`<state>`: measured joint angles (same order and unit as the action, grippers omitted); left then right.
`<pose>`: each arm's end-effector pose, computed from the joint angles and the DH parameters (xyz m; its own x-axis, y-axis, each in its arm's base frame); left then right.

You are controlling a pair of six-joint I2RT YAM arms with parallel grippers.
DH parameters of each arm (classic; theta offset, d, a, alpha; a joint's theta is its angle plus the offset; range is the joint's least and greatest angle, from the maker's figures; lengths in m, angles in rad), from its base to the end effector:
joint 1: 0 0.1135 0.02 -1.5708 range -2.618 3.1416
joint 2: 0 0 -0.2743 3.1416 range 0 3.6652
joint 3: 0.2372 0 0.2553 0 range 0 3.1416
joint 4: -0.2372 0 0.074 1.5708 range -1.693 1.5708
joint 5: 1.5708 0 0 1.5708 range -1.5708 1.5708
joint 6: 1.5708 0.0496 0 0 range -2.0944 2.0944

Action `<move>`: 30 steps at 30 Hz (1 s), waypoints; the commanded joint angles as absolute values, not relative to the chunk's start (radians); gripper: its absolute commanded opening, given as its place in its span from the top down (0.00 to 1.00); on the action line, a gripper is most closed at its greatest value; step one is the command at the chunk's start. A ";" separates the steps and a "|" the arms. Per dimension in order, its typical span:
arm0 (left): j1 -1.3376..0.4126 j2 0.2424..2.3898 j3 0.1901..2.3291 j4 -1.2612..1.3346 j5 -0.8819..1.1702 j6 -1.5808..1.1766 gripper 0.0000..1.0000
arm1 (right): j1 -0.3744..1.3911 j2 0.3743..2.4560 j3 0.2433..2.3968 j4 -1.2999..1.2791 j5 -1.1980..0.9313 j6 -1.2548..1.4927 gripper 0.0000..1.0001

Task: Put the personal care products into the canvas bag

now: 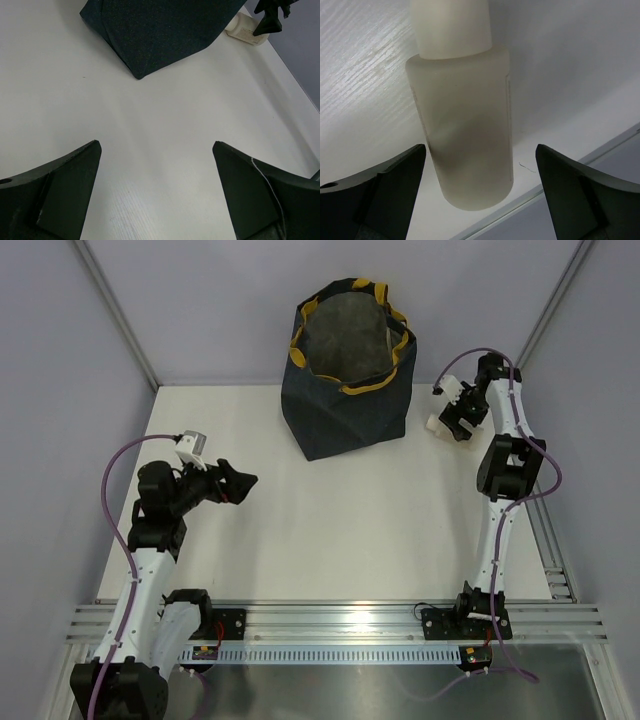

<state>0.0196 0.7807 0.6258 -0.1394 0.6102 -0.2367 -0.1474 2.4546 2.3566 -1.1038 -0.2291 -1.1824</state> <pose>0.1898 -0.0247 0.2943 -0.4067 -0.2002 -0.8913 0.4494 0.8056 -0.3860 0.5249 -0.0666 0.2088 -0.4068 -0.8508 -0.3326 -0.8304 0.4962 -0.2536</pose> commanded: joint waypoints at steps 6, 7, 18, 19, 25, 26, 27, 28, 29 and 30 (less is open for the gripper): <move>0.020 0.784 0.621 -0.049 0.696 -0.255 0.01 | -0.140 2.520 2.362 -1.181 -0.221 -1.215 0.00; 0.020 0.785 0.618 -0.041 0.709 -0.259 0.01 | -0.140 2.531 2.358 -1.175 -0.212 -1.209 0.00; -0.058 0.870 0.595 0.213 0.787 -0.552 0.01 | -0.140 2.545 2.329 -1.181 -0.253 -1.138 0.63; -0.118 0.899 0.595 0.231 0.741 -0.572 0.01 | -0.141 2.521 2.294 -1.166 -0.252 -1.120 0.66; -0.426 1.040 0.604 0.360 0.476 -0.725 0.01 | -0.163 2.381 2.200 -1.149 -0.342 -1.046 0.87; -0.448 1.093 0.604 0.411 0.448 -0.795 0.01 | -0.167 2.355 2.194 -1.167 -0.391 -1.034 0.89; -0.471 1.123 0.606 0.440 0.407 -0.834 0.01 | -0.172 2.305 2.171 -1.176 -0.417 -1.008 0.91; -0.510 1.155 0.607 0.474 0.388 -0.871 0.01 | -0.178 2.280 2.152 -1.183 -0.446 -0.994 0.92; -0.528 1.220 0.610 0.506 0.374 -0.940 0.01 | -0.186 2.251 2.132 -1.187 -0.504 -0.977 0.93; -0.546 1.256 0.617 0.562 0.359 -0.972 0.01 | -0.189 2.225 2.084 -1.193 -0.534 -0.963 0.95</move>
